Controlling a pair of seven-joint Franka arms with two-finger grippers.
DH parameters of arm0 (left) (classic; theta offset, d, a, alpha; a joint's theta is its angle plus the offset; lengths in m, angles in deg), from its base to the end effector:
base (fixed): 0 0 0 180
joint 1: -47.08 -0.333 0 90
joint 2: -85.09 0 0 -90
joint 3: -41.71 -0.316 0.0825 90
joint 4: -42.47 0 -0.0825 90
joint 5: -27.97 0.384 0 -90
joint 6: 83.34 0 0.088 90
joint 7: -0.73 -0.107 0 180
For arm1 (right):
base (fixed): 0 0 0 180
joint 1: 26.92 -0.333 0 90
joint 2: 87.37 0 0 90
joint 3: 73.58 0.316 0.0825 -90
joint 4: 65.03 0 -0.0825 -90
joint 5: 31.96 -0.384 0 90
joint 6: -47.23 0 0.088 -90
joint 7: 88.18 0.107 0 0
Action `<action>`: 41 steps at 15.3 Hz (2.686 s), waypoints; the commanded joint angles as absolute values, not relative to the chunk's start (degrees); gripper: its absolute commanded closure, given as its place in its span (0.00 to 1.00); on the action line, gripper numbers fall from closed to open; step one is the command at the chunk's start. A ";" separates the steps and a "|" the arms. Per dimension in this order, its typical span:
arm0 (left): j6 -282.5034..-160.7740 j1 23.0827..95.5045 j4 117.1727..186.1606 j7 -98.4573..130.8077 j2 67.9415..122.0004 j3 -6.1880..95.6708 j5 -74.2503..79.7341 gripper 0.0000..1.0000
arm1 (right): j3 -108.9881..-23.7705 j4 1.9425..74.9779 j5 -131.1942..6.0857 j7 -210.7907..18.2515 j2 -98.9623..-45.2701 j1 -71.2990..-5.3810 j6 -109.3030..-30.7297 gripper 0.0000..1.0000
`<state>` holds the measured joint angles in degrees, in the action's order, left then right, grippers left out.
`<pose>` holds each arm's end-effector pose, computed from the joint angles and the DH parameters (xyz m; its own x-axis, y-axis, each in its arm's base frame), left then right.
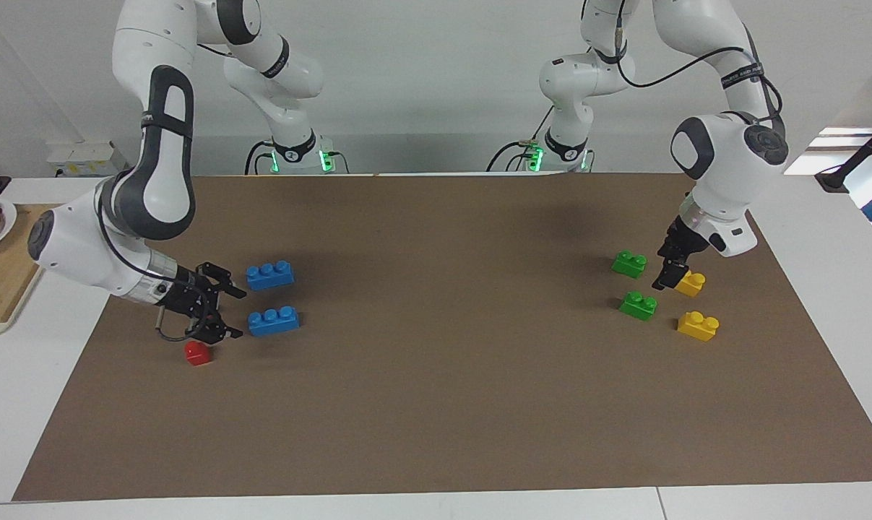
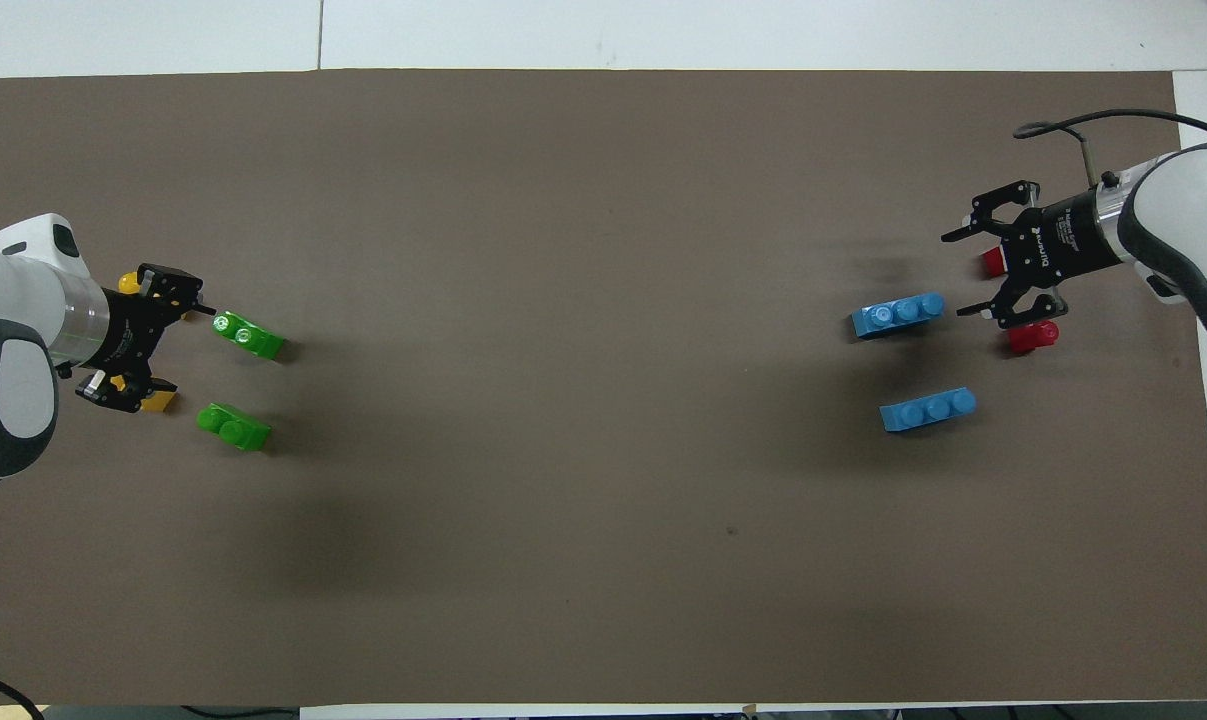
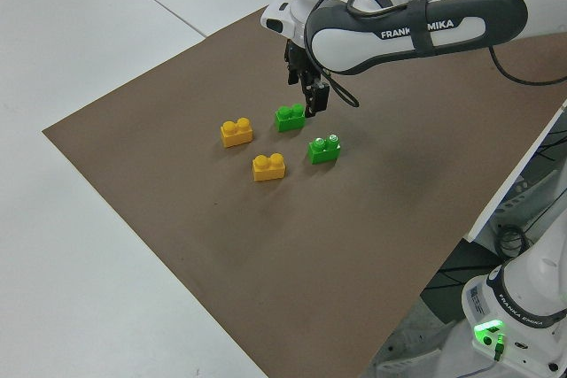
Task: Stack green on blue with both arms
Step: 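Move the left gripper over the green brick while the right gripper reaches the blue brick, then close the left gripper on the green brick while the right gripper grasps the blue brick, then carry the blue brick to the table centre while the left gripper lifts the green brick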
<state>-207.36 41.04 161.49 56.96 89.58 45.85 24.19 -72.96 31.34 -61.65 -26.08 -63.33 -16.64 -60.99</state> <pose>0.5615 0.0165 0.3923 0.4966 0.8668 -0.0460 0.8679 -0.4951 0.0402 0.6423 -0.0728 0.3502 0.0815 -0.8642 -0.4966 -0.9945 -0.1034 0.0168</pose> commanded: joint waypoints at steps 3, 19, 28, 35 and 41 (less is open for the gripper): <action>-208.67 40.75 157.70 57.68 94.39 46.28 23.40 0.00 | -72.53 34.28 -65.19 -29.55 -62.59 -16.89 -63.95 0.06; -213.51 41.01 156.02 59.00 102.75 46.11 23.22 0.00 | -72.53 40.44 -66.59 -38.34 -61.18 -17.07 -72.21 0.06; -217.38 41.19 159.01 61.28 102.49 46.11 23.31 0.29 | -72.53 40.88 -66.59 -39.05 -61.27 -16.90 -73.62 0.48; -217.55 41.89 158.31 60.94 102.58 46.02 23.40 1.00 | -72.35 38.96 -66.24 -46.02 -61.53 -17.68 -71.52 1.00; -211.60 42.15 155.42 62.25 98.54 46.11 23.40 1.00 | -72.00 30.70 -66.51 -20.05 -65.75 -26.36 -64.83 1.00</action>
